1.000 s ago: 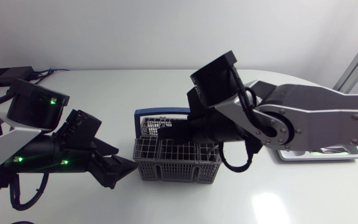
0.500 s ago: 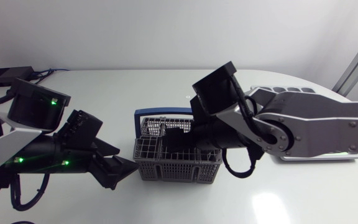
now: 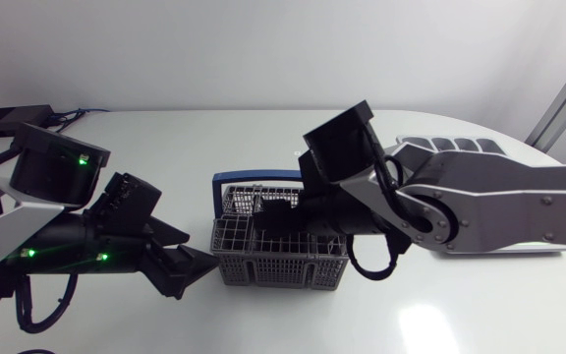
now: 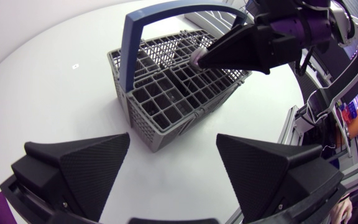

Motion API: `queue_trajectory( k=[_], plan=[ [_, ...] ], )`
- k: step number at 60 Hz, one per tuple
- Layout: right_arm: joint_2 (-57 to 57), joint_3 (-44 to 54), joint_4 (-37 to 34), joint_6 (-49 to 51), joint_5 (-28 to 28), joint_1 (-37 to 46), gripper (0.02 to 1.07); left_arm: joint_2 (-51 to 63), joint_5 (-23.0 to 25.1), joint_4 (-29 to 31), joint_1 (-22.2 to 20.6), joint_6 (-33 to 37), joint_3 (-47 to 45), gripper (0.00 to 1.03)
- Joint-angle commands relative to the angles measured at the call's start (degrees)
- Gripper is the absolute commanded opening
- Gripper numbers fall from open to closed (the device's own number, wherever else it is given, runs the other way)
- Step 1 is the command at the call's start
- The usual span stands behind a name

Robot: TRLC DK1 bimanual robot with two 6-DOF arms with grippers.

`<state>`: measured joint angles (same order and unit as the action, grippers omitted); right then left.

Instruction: Unload the cutlery basket into the drawer organizer.

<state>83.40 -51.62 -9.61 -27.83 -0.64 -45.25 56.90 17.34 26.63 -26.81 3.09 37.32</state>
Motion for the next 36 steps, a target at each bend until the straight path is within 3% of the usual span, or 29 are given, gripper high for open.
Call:
queue_trajectory(
  k=[1, 13, 23, 36],
  plan=[
    [1.0, 1.7, 0.8, -0.1, 0.1, 0.1, 0.57, -0.7, 0.5, -0.5, -0.2, 1.0, -1.4, 0.98],
    [0.8, 2.7, 2.3, 0.1, 0.4, 0.1, 0.42, -0.6, 0.5, -0.9, -0.3, 0.9, -1.7, 0.98],
    [0.1, 3.5, 4.1, 0.4, 0.6, 0.1, 0.16, -0.6, 0.5, -1.0, -0.2, 1.0, -1.9, 0.98],
    [0.2, 4.0, 5.7, 0.9, 0.6, 0.0, 0.13, -0.6, 0.5, -1.1, -0.3, 1.0, -2.1, 0.98]
  ],
)
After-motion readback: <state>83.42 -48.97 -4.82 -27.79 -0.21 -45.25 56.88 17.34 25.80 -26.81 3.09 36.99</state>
